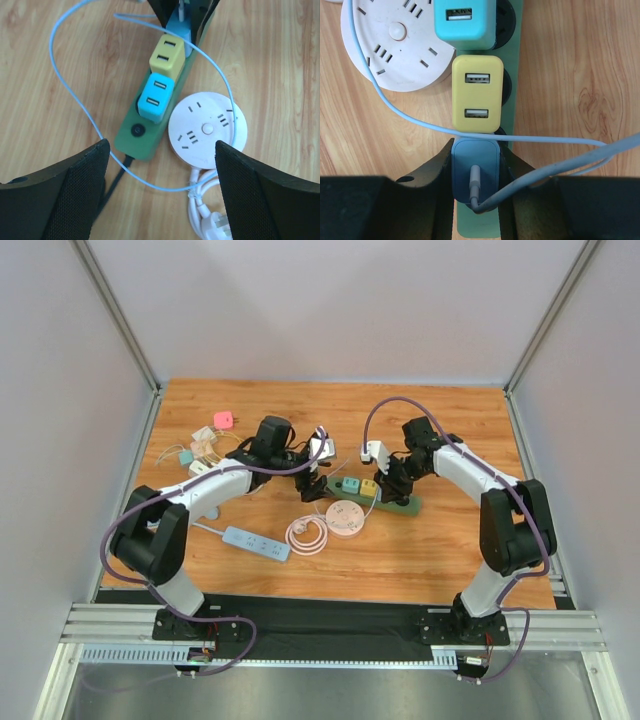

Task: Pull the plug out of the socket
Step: Remove the plug from the socket.

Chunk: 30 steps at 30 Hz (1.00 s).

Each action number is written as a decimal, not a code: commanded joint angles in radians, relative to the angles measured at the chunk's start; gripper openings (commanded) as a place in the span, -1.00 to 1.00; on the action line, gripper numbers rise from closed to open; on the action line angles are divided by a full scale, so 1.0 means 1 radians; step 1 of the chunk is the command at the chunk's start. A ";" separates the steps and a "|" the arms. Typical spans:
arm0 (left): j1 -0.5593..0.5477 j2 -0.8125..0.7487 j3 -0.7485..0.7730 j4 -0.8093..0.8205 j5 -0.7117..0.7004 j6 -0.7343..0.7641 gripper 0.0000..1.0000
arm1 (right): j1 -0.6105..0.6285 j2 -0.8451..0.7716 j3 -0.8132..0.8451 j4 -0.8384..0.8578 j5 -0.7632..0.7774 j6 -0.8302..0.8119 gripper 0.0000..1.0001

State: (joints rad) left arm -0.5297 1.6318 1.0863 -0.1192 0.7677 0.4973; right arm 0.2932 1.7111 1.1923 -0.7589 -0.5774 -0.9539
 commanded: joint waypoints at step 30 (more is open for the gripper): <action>-0.147 0.240 0.230 -0.002 -0.068 0.261 -0.95 | -0.048 -0.111 -0.022 0.062 -0.185 -0.025 -1.00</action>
State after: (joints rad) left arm -0.6659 1.8694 1.2720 -0.1680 0.6804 0.7315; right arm 0.2481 1.6547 1.1587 -0.7525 -0.6628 -1.0035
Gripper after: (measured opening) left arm 0.347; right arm 0.312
